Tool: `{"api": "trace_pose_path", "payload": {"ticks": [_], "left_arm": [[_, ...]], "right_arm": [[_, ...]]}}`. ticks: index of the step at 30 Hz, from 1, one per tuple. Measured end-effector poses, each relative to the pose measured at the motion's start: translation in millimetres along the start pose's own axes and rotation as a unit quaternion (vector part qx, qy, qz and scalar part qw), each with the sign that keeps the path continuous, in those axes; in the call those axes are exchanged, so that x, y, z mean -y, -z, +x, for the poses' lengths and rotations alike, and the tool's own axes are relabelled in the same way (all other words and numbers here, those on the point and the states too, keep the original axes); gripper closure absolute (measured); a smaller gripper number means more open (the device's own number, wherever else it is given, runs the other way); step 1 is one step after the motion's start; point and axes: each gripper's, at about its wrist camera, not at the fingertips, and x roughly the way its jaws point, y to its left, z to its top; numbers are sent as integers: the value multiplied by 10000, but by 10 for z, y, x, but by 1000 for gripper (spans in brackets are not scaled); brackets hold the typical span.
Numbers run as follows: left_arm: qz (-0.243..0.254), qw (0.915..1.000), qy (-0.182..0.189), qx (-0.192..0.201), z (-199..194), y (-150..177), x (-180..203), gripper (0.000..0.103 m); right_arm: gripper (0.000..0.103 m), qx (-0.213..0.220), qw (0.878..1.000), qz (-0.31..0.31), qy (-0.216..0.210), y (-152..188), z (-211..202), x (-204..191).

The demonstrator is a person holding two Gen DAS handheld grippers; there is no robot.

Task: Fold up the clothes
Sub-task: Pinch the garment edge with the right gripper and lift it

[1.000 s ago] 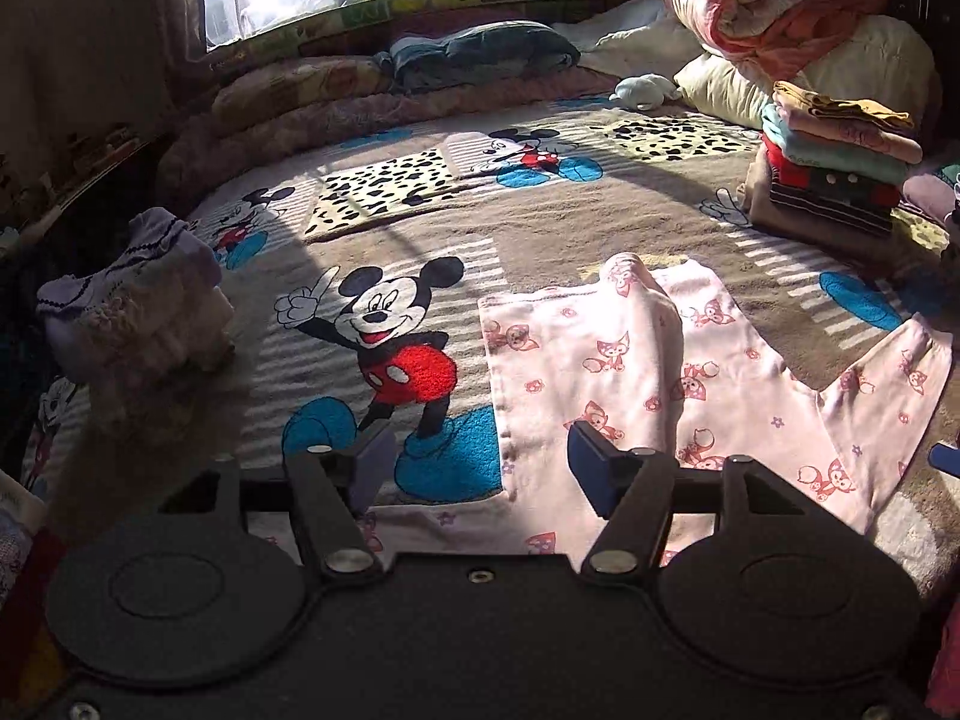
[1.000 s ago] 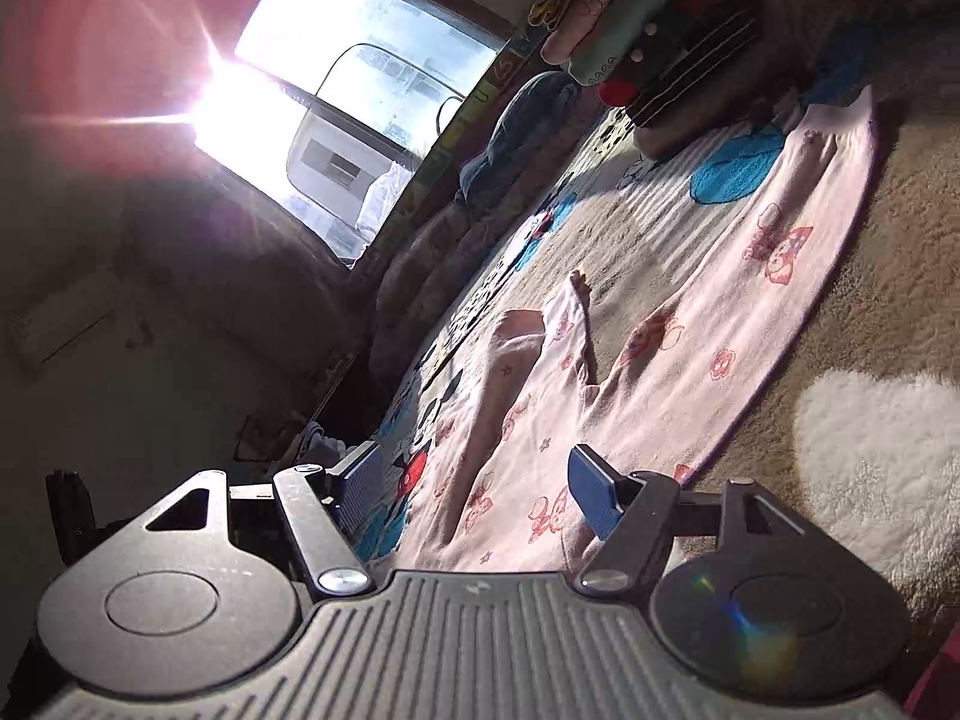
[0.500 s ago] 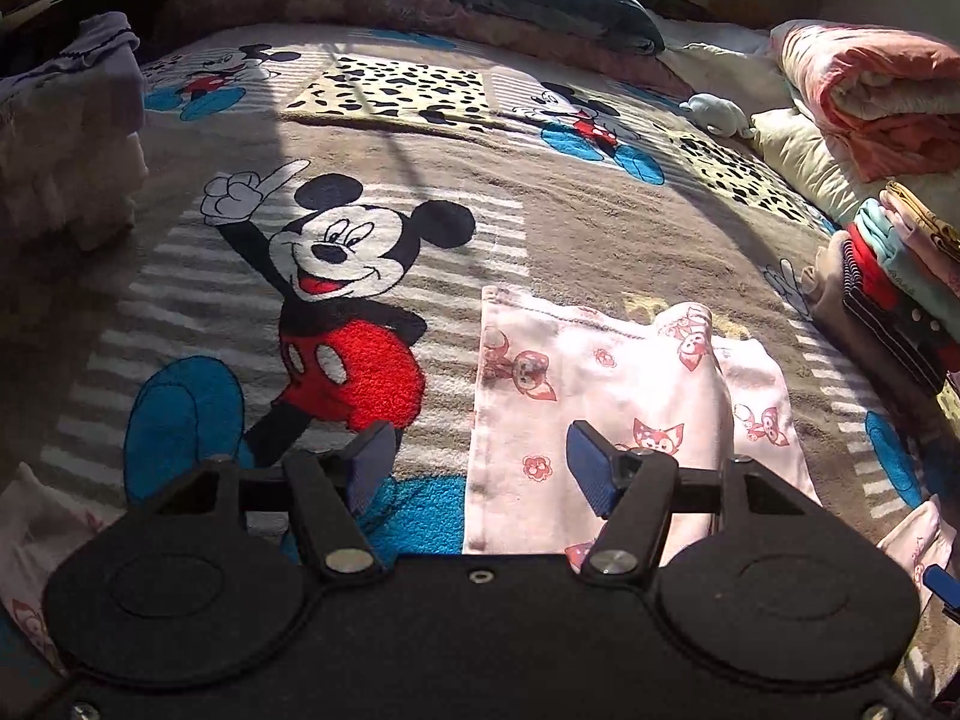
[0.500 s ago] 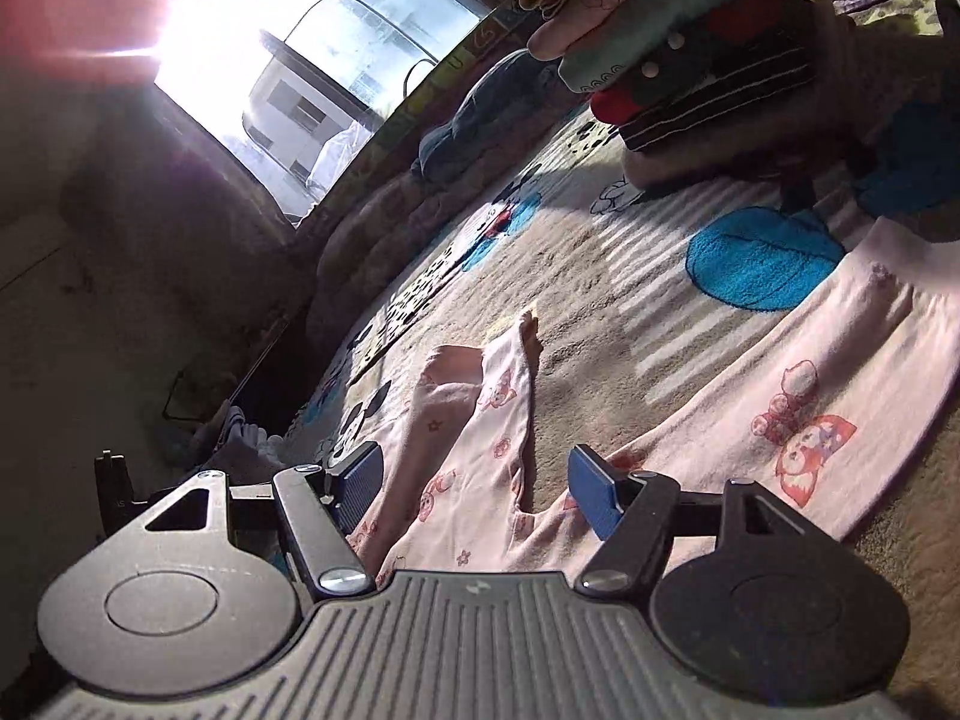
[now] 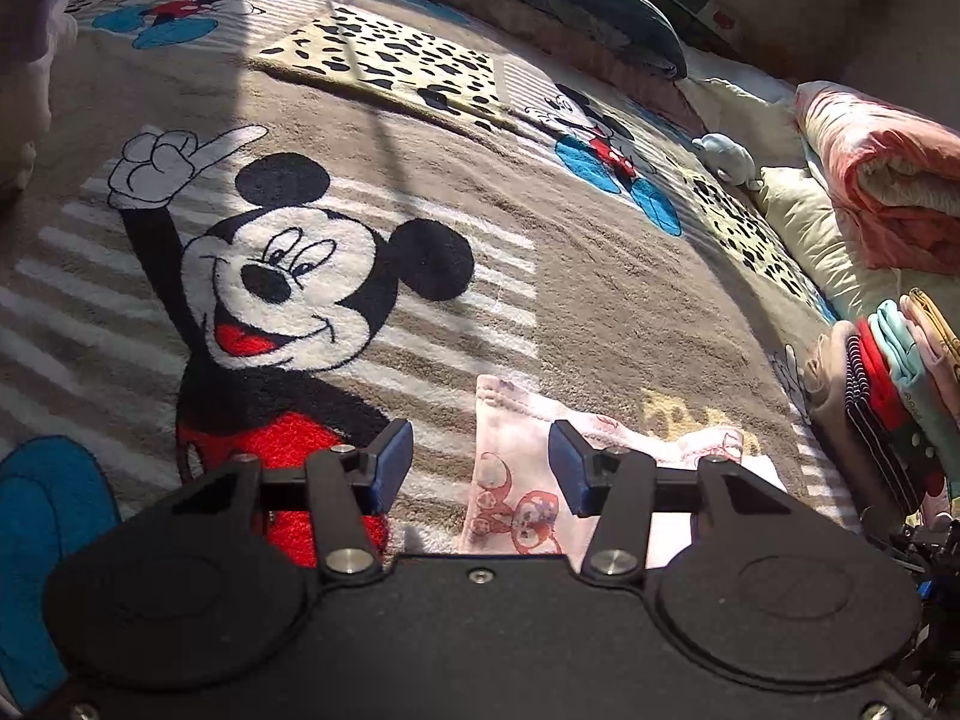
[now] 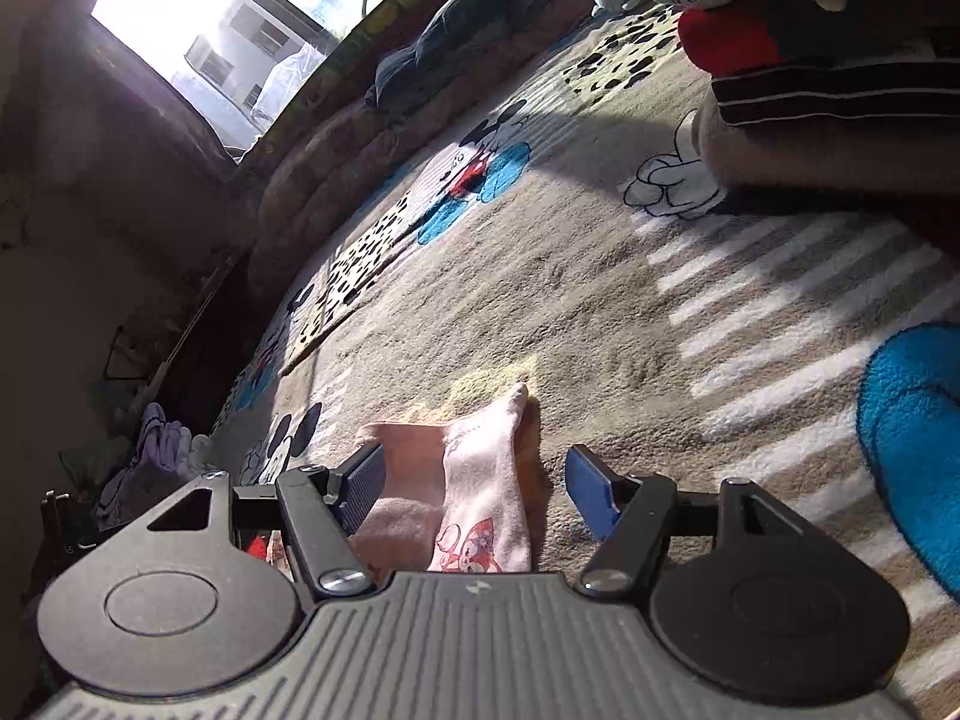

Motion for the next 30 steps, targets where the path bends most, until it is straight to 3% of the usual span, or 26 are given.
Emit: {"api": "trace_pose_path", "payload": {"ticks": [8,13,16,18,19,21,24,26,30], "left_arm": [[-151,9995,235,-159,272,-71,-13,63],[-182,9993,284,-173,382,-69,-4,67],[-115,9995,247,-140,413,-65,28,70],[33,9998,172,-114,426,-56,62,86],[114,9998,138,-105,428,-46,80,95],[282,9996,79,-42,415,-32,113,96],[265,9986,257,374,266,-64,48,97],[232,9977,278,572,200,-84,-11,97],[314,9984,117,463,295,-59,-60,97]], "right_arm": [[37,-59,9997,234,-1,-48,261,146],[46,-74,9995,288,-55,-72,354,192],[66,-149,9996,203,-121,-61,435,167],[89,-155,9997,115,-131,-38,480,142],[95,-136,9998,66,-128,-25,496,126],[96,32,9999,40,-102,-21,452,115],[98,465,9988,-33,-120,-36,290,118],[98,533,9985,-17,-72,-44,252,159],[98,496,9988,-16,47,-34,273,239]]}}
